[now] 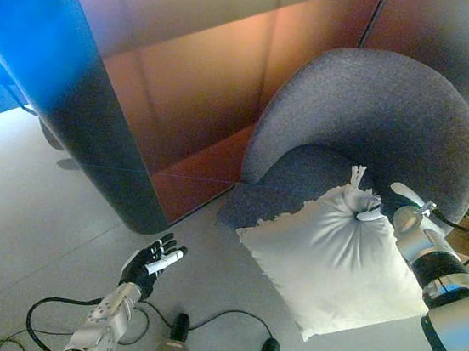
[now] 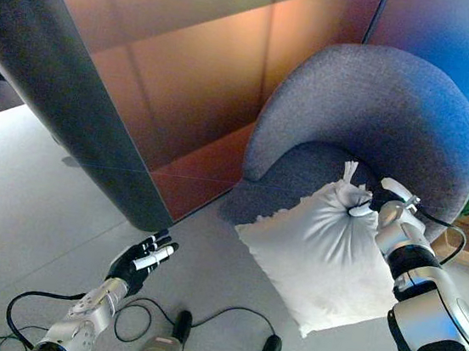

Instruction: Pick up the pillow and put it on the sofa.

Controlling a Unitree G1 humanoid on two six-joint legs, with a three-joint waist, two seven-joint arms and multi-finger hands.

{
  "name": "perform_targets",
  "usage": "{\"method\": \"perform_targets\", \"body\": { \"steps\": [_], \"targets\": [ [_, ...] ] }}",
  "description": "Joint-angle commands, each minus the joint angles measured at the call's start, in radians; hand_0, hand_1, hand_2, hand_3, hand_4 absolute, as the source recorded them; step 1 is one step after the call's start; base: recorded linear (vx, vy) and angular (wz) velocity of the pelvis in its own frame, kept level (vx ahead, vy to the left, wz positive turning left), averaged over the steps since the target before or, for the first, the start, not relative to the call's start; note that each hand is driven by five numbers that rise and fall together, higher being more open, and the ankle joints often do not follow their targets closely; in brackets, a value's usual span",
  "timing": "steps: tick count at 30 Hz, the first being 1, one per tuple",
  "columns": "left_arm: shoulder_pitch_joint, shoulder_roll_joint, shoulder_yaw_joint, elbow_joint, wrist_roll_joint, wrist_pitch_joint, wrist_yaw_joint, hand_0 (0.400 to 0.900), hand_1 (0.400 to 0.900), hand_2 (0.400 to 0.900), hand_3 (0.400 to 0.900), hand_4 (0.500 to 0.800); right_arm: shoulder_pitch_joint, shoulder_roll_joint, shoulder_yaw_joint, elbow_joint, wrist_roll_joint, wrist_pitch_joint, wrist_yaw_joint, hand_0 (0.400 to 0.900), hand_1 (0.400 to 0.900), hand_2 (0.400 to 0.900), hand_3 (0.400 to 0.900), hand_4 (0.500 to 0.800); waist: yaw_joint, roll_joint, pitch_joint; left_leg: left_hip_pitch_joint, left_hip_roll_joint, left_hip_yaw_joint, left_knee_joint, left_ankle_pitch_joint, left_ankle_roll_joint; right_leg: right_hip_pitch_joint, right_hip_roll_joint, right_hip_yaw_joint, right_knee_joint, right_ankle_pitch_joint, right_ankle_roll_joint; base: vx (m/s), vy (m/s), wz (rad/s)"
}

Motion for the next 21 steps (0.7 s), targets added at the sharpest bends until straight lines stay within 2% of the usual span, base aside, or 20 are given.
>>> {"method": "perform_targets", "body": {
  "steps": [1, 8, 13, 17, 18, 19, 20, 21],
  "targets": [
    [-0.131, 0.062, -0.091, -0.119, -0.056, -0.118, -0.015, 0.900, 0.900, 0.900, 0.900, 0.800, -0.424, -0.188, 0.100, 0.029, -0.012, -0.052, -0.183, 0.400, 0.400, 0.400, 0.400, 0.500, 0.040, -0.016, 0.019, -0.044, 0.028, -0.064, -0.007, -0.006, -0.017, -0.006, -0.079, -0.045, 0.017, 0.020, 0.096, -0.12, 0.003, 0.05],
    [-0.160, 0.061, -0.110, -0.139, -0.069, -0.148, 0.000, 0.900, 0.900, 0.900, 0.900, 0.800, -0.508, -0.195, 0.175, 0.064, -0.011, -0.045, -0.215, 0.400, 0.400, 0.400, 0.400, 0.500, 0.043, -0.004, 0.063, -0.101, 0.022, -0.072, -0.007, 0.013, -0.016, -0.054, -0.071, -0.039, 0.016, 0.029, 0.093, -0.08, -0.007, 0.00],
    [-0.182, 0.076, -0.123, -0.153, -0.099, -0.178, 0.008, 0.900, 0.900, 0.900, 0.900, 0.800, -0.578, -0.195, 0.203, 0.113, -0.049, -0.046, -0.306, 0.400, 0.400, 0.400, 0.400, 0.500, 0.044, 0.006, 0.092, -0.143, 0.015, -0.075, -0.007, 0.025, -0.015, -0.092, -0.062, -0.037, 0.013, 0.038, 0.091, -0.09, -0.007, -0.02],
    [-0.191, 0.081, -0.125, -0.170, -0.107, -0.182, 0.026, 0.900, 0.900, 0.900, 0.900, 0.800, -0.619, -0.197, 0.238, 0.125, -0.055, 0.001, -0.364, 0.400, 0.400, 0.400, 0.400, 0.500, 0.043, 0.007, 0.107, -0.166, 0.010, -0.070, -0.007, 0.033, -0.015, -0.114, -0.060, -0.037, 0.013, 0.045, 0.093, -0.07, 0.004, -0.02],
    [-0.191, 0.083, -0.126, -0.174, -0.108, -0.181, 0.029, 0.900, 0.900, 0.900, 0.900, 0.800, -0.621, -0.198, 0.240, 0.123, -0.067, 0.019, -0.362, 0.629, 0.629, 0.629, 0.629, 0.638, 0.043, 0.007, 0.108, -0.168, 0.008, -0.068, -0.007, 0.033, -0.015, -0.117, -0.061, -0.039, 0.014, 0.046, 0.094, 0.00, 0.000, 0.00],
    [-0.191, 0.084, -0.127, -0.178, -0.109, -0.180, 0.033, 0.900, 0.900, 0.900, 0.900, 0.800, -0.621, -0.198, 0.239, 0.125, -0.078, 0.031, -0.367, 0.745, 0.745, 0.745, 0.745, 0.707, 0.043, 0.007, 0.108, -0.169, 0.006, -0.067, -0.007, 0.033, -0.014, -0.119, -0.062, -0.039, 0.015, 0.047, 0.095, 0.00, 0.000, 0.00],
    [-0.190, 0.086, -0.128, -0.180, -0.109, -0.179, 0.035, 0.900, 0.900, 0.900, 0.900, 0.800, -0.622, -0.197, 0.241, 0.129, -0.079, 0.040, -0.374, 0.900, 0.900, 0.900, 0.900, 0.800, 0.043, 0.007, 0.107, -0.171, 0.004, -0.066, -0.007, 0.033, -0.014, -0.121, -0.062, -0.040, 0.016, 0.048, 0.096, 0.00, 0.000, 0.00],
    [-0.191, 0.087, -0.130, -0.180, -0.110, -0.180, 0.037, 0.900, 0.900, 0.900, 0.900, 0.800, -0.621, -0.195, 0.241, 0.136, -0.082, 0.044, -0.383, 0.900, 0.900, 0.900, 0.900, 0.800, 0.044, 0.006, 0.107, -0.171, 0.003, -0.064, -0.007, 0.032, -0.014, -0.120, -0.064, -0.042, 0.016, 0.047, 0.096, 0.00, 0.000, 0.00]
  ]
}}
